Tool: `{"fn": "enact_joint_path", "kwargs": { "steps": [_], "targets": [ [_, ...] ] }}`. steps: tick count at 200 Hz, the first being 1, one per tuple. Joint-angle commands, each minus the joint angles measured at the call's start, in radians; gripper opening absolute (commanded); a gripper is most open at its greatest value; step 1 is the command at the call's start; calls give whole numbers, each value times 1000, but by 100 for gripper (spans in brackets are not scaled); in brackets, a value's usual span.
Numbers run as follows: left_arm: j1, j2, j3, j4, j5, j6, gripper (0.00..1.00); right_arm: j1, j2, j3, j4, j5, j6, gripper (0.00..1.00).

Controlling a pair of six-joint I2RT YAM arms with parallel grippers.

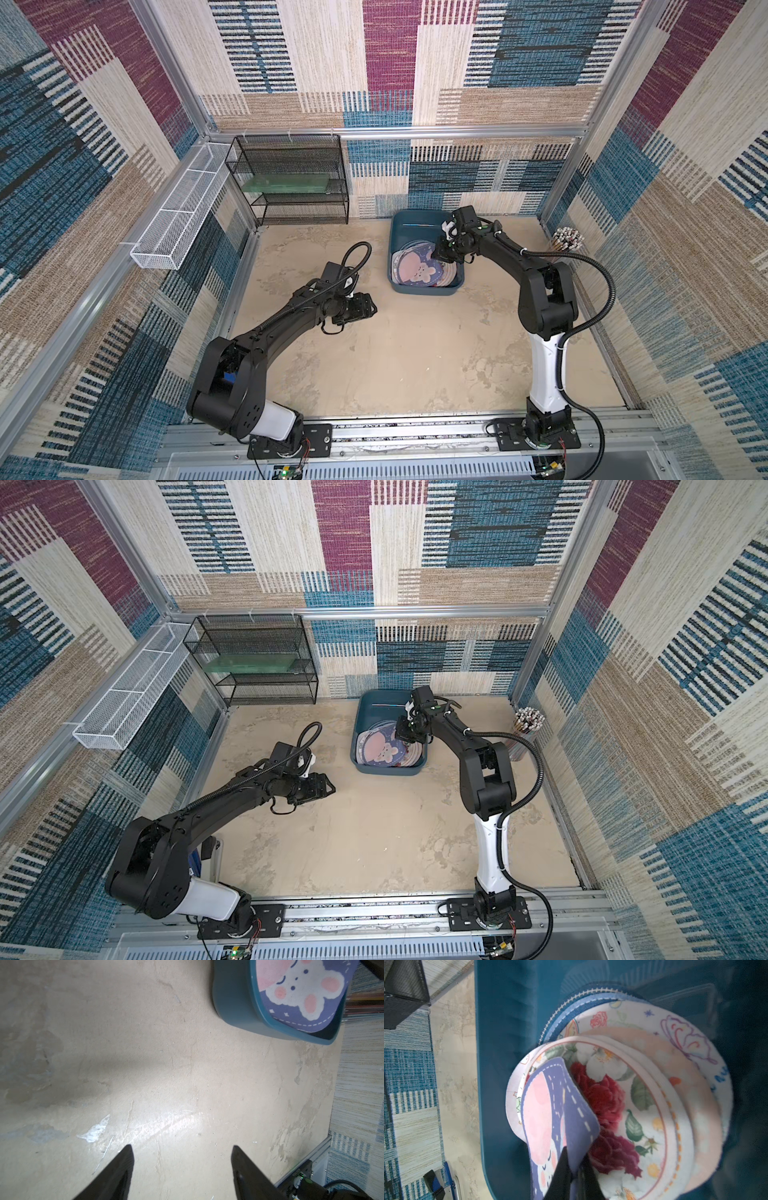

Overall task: Put the coasters into the storage box
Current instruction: Place the coaster in the storage box.

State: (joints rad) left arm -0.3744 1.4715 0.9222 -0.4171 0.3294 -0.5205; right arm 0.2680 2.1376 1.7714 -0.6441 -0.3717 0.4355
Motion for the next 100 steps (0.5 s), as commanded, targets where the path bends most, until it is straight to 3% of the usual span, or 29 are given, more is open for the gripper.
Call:
{"fn": "enact_joint_path", "kwargs": {
  "steps": [1, 45, 100],
  "targets": [
    [2, -5, -3, -8, -10, -12, 73, 0, 6, 5, -4, 29, -30, 9],
    [2, -8, -2, -9, -12, -13, 73, 5, 6, 8, -10, 40, -31, 26],
    [2, -11, -3, -11, -12, -11, 73, 7, -8, 18, -32, 72, -33, 40]
  ]
}}
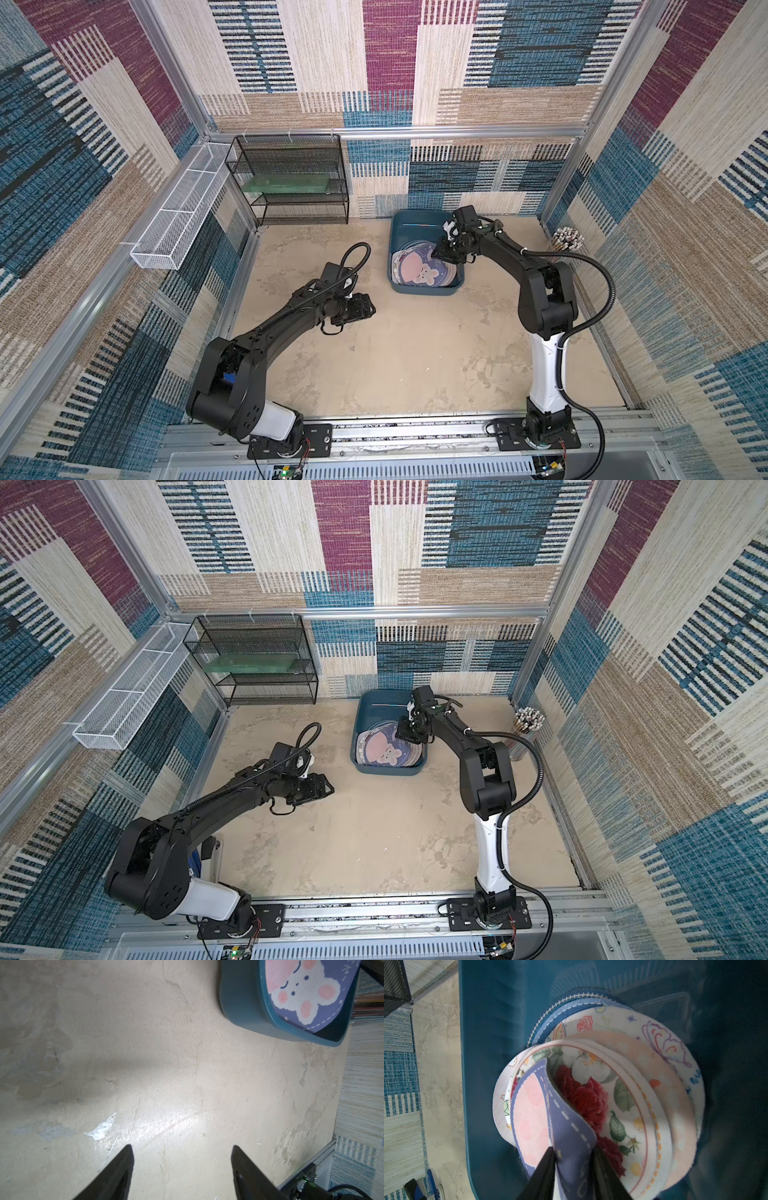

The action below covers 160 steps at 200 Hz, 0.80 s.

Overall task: Put the coasters into the storage box
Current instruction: Place the coaster in the storage box, then reset both arms

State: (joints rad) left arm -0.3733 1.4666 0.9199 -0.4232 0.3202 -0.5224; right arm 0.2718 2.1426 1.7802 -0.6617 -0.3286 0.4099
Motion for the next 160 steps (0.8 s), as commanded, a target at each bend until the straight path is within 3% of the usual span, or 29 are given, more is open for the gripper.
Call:
{"fn": "enact_joint_path", "kwargs": {
  "steps": [1, 61, 126, 160],
  "targets": [
    [1, -6, -1, -5, -3, -10, 73, 3, -14, 10, -15, 29, -8, 40],
    [2, -6, 7, -5, -6, -8, 73, 0, -43, 10, -38, 55, 1, 63],
    [11, -24, 32, -33, -58, 17, 74, -11, -106, 15, -48, 77, 1, 78],
    [17, -72, 51, -71, -162, 59, 75, -17, -163, -2, -32, 79, -36, 83]
  ]
}}
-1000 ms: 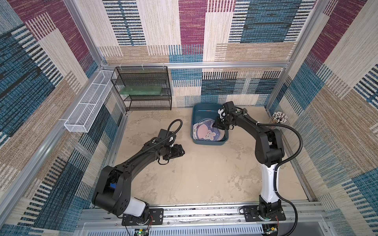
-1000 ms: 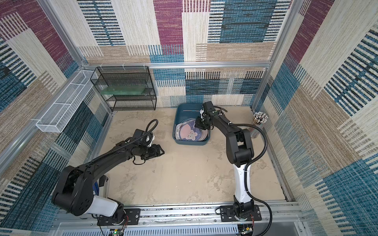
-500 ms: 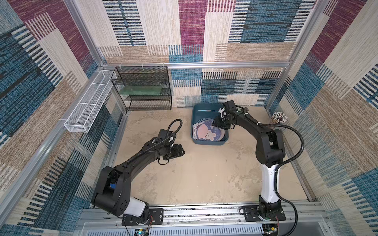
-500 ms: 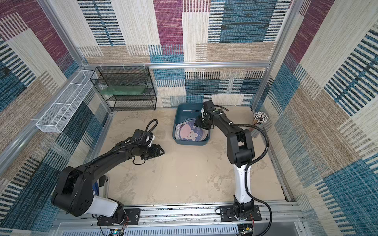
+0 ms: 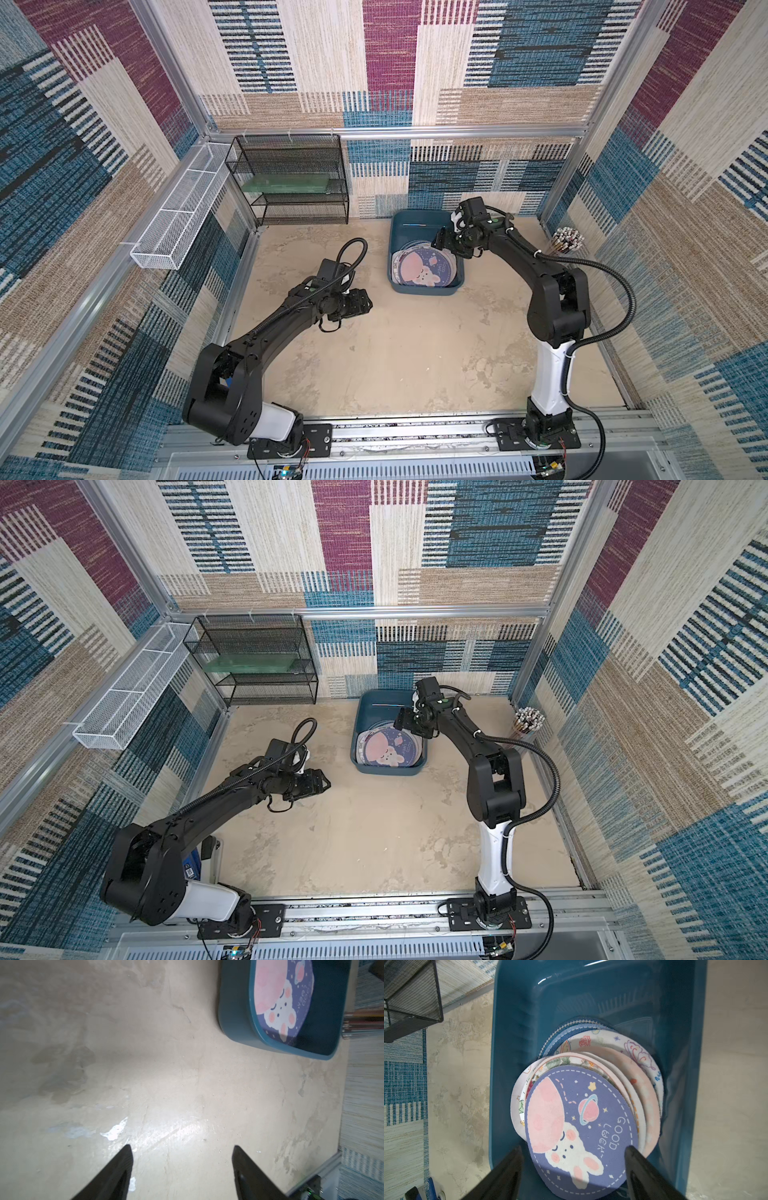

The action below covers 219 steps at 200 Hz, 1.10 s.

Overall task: Put the coasters into the storage box
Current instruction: Reset both arms

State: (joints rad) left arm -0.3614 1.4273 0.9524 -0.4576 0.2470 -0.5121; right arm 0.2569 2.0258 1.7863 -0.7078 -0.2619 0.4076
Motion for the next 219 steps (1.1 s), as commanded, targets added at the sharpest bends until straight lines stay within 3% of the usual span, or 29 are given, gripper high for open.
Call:
{"fn": "enact_joint_path", "kwargs": {
  "steps": [1, 31, 40, 83, 119, 151, 182, 219],
  "targets": [
    [5, -36, 18, -38, -93, 50, 75, -1, -49, -10, 16, 13, -35, 83],
    [34, -100, 16, -41, -208, 113, 80, -17, -158, -111, 112, 20, -102, 100],
    [53, -112, 14, -34, -229, 131, 82, -28, -188, -144, 144, 17, -123, 95],
    [137, -153, -3, 24, -329, 212, 91, -106, -306, -302, 277, 9, -258, 95],
    [189, -186, -79, 153, -424, 271, 95, -183, -401, -481, 428, 121, -337, 95],
    [219, -228, -211, 365, -483, 357, 96, -250, -478, -701, 635, 237, -361, 95],
    [255, -231, -341, 594, -524, 422, 97, -288, -565, -955, 954, 251, -397, 95],
    [272, -181, -488, 900, -533, 491, 96, -285, -567, -1117, 1162, 227, -410, 95]
  ]
}}
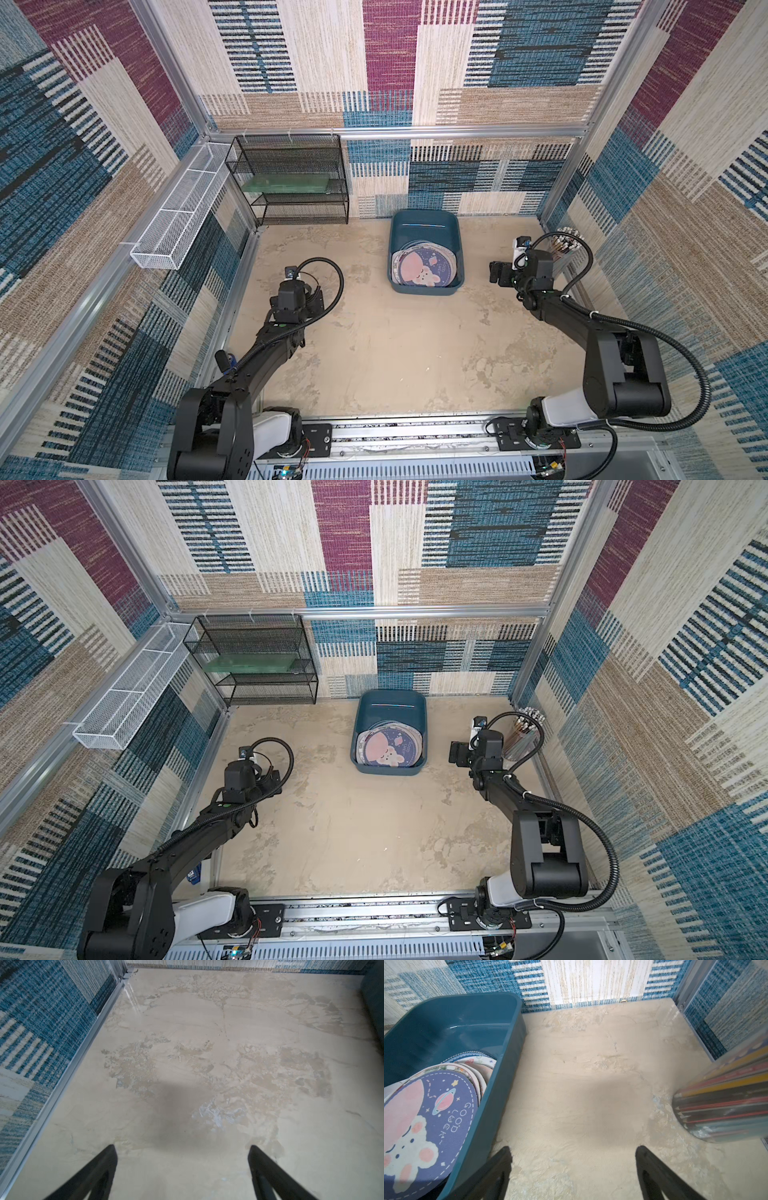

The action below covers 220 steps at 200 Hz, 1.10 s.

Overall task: Put the coasters into the storage box
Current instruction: Reset both arms

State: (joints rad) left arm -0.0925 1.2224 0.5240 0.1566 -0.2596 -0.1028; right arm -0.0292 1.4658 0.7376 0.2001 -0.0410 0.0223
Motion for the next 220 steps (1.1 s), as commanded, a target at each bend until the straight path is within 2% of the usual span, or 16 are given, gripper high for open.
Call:
{"fn": "enact_joint_path", "kwargs": {
  "steps": [1, 23, 76, 127, 157, 184, 220],
  "targets": [
    [4, 26, -62, 293, -27, 83, 96, 2, -8, -75, 261, 7, -25, 95],
    [5, 62, -95, 377, -28, 104, 96, 13, -31, -198, 438, 16, -44, 95],
    [11, 149, -133, 555, -25, 122, 96, 11, -55, -386, 716, 7, -54, 95],
    [19, 248, -128, 647, -27, 119, 96, 12, -7, -471, 895, -7, -63, 95],
    [29, 251, -135, 652, -11, 106, 96, 15, 14, -483, 931, 21, -57, 95],
    [32, 308, -129, 703, -24, 107, 96, 26, 16, -489, 944, 49, -56, 95],
    [34, 300, -126, 684, -21, 103, 96, 6, 22, -470, 914, 18, -45, 95]
  ]
}}
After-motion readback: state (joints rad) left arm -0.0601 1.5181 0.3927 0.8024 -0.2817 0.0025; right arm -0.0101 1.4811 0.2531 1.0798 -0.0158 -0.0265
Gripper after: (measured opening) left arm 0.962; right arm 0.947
